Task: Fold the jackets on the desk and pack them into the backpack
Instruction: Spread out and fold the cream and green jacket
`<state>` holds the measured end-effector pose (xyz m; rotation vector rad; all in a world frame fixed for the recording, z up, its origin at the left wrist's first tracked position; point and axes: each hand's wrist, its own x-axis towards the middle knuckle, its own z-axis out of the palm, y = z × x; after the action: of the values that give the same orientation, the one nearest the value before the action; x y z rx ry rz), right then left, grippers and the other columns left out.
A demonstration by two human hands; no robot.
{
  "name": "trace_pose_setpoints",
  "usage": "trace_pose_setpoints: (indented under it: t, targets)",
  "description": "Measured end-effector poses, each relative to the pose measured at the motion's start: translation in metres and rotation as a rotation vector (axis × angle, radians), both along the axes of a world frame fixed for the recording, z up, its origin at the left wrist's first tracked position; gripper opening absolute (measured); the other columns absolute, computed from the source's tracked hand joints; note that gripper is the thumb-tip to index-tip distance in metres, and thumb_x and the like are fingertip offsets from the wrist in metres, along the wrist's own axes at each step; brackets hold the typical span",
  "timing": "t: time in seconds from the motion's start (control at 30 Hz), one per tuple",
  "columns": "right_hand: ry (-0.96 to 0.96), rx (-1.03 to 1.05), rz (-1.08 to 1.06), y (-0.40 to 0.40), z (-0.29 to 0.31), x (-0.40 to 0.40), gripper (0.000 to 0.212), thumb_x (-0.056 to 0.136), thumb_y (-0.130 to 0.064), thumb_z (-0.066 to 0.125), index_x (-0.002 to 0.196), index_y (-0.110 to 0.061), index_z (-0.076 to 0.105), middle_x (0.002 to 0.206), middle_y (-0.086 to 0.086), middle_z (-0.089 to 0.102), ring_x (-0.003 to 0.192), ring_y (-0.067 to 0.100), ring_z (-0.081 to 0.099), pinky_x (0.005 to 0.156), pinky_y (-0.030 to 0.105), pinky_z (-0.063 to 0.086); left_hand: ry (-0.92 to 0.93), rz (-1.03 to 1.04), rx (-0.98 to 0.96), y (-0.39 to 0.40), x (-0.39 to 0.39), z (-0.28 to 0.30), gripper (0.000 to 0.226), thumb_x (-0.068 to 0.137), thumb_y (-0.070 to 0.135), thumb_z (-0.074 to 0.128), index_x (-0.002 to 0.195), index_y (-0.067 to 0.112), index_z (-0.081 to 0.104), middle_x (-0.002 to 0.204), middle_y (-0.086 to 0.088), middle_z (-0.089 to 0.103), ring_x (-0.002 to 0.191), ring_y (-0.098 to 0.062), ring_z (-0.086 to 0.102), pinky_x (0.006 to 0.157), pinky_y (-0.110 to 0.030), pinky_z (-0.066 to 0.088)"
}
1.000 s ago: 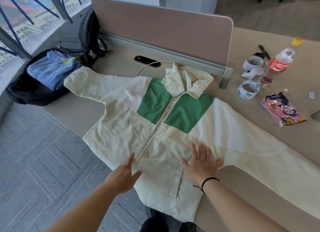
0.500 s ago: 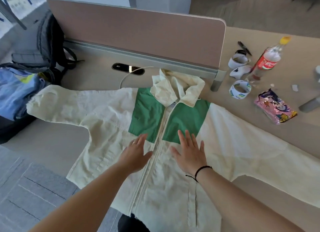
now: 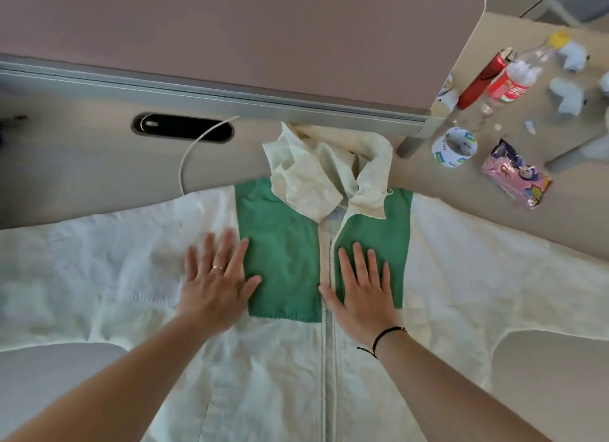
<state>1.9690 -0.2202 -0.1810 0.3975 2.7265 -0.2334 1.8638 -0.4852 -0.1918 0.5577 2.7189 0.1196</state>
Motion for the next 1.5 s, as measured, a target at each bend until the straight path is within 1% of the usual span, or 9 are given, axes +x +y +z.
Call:
trace_pose_setpoints:
  t: [0.27,0.47,0.6,0.77,0.97,1.07,1.2,1.37,1.5]
  targets:
    - [-0.012,-0.019,-0.002,-0.016,0.002,0.031,0.081,0.093,-0.078,0.002,0.157,-0.031,-0.014,0.165,-0.003,-0.024,0.150,0.021,-0.028,0.121,0.050,-0.013,0.043,0.012,-0.013,-0.014,0.028,-0.002,0.080,0.095,0.073,0.014,0.161,0.029,0.002,0.169,-0.004,0.000,0.154,-0.032,-0.007,0.122,-0.058,0.004]
    - [0.028,-0.050,-0.012,-0.031,-0.001,0.057,0.077,0.099,-0.071,0.020,0.160,-0.025,0.016,0.168,0.002,0.007,0.155,0.027,0.006,0.120,0.053,0.005,0.017,-0.013,-0.013,-0.029,0.049,0.001,0.080,0.096,0.070,0.019,0.161,0.024,0.015,0.168,-0.005,0.009,0.155,-0.033,0.003,0.120,-0.059,0.011]
    - [0.087,-0.082,-0.131,-0.012,0.003,0.033,0.076,0.097,-0.067,-0.004,0.161,-0.027,0.007,0.168,-0.003,-0.004,0.155,0.019,-0.004,0.125,0.050,-0.003,0.002,0.006,0.036,-0.006,0.034,0.016,0.080,0.096,0.074,0.008,0.159,0.029,-0.010,0.168,-0.002,-0.004,0.154,-0.025,-0.014,0.123,-0.053,-0.001]
    - [0.202,-0.119,-0.320,0.031,0.014,-0.036,0.066,0.101,-0.048,0.014,0.160,-0.023,0.000,0.169,0.001,-0.003,0.155,0.022,-0.004,0.125,0.050,0.002,0.072,0.025,0.248,0.075,-0.017,0.056,0.076,0.098,0.072,0.014,0.150,0.040,-0.030,0.167,0.004,-0.010,0.153,-0.019,-0.018,0.125,-0.043,-0.008]
    - [0.342,-0.011,0.053,0.029,0.032,-0.084,0.059,0.101,-0.046,0.017,0.155,-0.024,0.021,0.168,0.007,0.003,0.155,0.028,0.000,0.123,0.056,0.002,0.103,0.034,0.308,0.127,-0.069,0.068,0.074,0.101,0.064,0.023,0.151,0.042,-0.025,0.168,-0.002,-0.007,0.155,-0.021,-0.010,0.126,-0.040,-0.001]
    - [0.216,0.022,0.106,0.029,0.017,-0.089,0.064,0.098,-0.060,0.028,0.156,-0.034,0.022,0.168,0.006,-0.006,0.155,0.029,-0.005,0.122,0.060,-0.001,0.098,0.076,0.319,0.129,-0.082,0.069,0.073,0.100,0.059,0.031,0.156,0.039,-0.012,0.168,-0.005,0.009,0.152,-0.028,0.019,0.124,-0.044,0.016]
    - [0.242,-0.083,0.072,0.039,0.015,-0.093,0.059,0.095,-0.064,0.039,0.150,-0.046,0.027,0.167,0.000,-0.015,0.154,0.022,-0.013,0.120,0.055,-0.009,0.005,0.268,0.419,0.138,-0.107,0.080,0.078,0.097,0.056,0.046,0.155,0.039,-0.005,0.151,-0.008,0.044,0.126,-0.034,0.052,0.092,-0.050,0.048]
    - [0.507,-0.614,-0.440,0.072,0.055,-0.123,0.023,0.098,-0.039,0.053,0.121,-0.035,0.052,0.137,-0.002,0.052,0.121,0.015,0.052,0.099,0.036,0.042,-0.069,0.446,0.548,0.156,-0.135,0.091,0.089,0.095,0.033,0.059,0.157,0.033,-0.005,0.100,0.006,0.068,0.086,-0.024,0.064,0.067,-0.039,0.049]
    - [0.350,-0.820,-0.853,0.104,0.071,-0.169,0.035,0.097,-0.030,0.057,0.129,-0.019,0.047,0.102,-0.006,0.051,0.092,0.016,0.049,0.072,0.029,0.039,-0.178,0.712,0.747,0.161,-0.150,0.096,0.091,0.087,0.015,0.064,0.157,0.028,0.007,0.075,0.003,0.066,0.068,-0.016,0.063,0.060,-0.037,0.057]
